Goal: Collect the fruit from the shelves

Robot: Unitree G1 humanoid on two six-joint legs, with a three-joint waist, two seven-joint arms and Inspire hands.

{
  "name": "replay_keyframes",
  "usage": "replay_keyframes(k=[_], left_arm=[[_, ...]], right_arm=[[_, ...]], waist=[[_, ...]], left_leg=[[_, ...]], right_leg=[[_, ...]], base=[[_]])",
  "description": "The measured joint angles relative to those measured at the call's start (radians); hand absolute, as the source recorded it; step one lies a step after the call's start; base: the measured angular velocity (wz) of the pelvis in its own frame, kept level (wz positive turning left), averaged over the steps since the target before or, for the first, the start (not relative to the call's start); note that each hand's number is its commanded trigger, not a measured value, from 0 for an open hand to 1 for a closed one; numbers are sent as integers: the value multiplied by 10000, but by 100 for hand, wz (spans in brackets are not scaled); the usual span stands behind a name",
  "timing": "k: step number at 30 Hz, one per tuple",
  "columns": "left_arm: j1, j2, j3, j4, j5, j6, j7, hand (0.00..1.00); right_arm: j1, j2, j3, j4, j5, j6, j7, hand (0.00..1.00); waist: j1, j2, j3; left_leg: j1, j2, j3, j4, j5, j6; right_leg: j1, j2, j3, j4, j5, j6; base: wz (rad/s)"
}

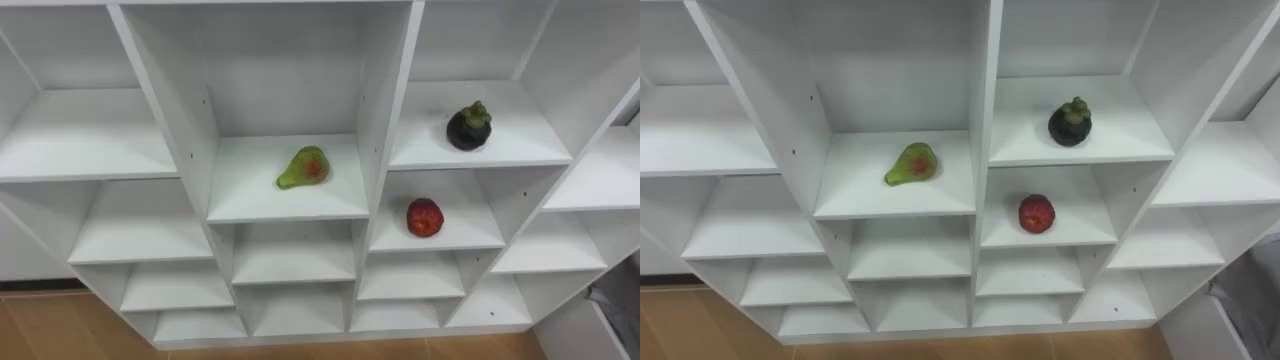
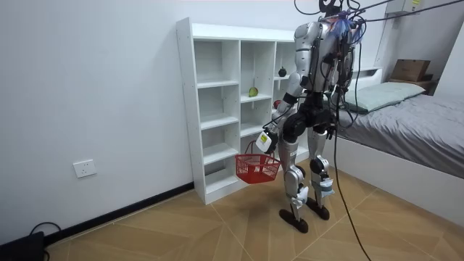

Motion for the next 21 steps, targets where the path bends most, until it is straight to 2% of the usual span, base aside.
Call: replay_keyframes(k=[21], left_arm=[[-2,-7,-3,-1,-105,-43,267,100]], right_arm=[[19,-60,93,-3,146,-38,60,0]], waist=[[7,41,-8]], left_leg=[[-7,1,-10,-6,-1,-1]], right_leg=[[-9,3,16,-2,0,0]], base=[[0]])
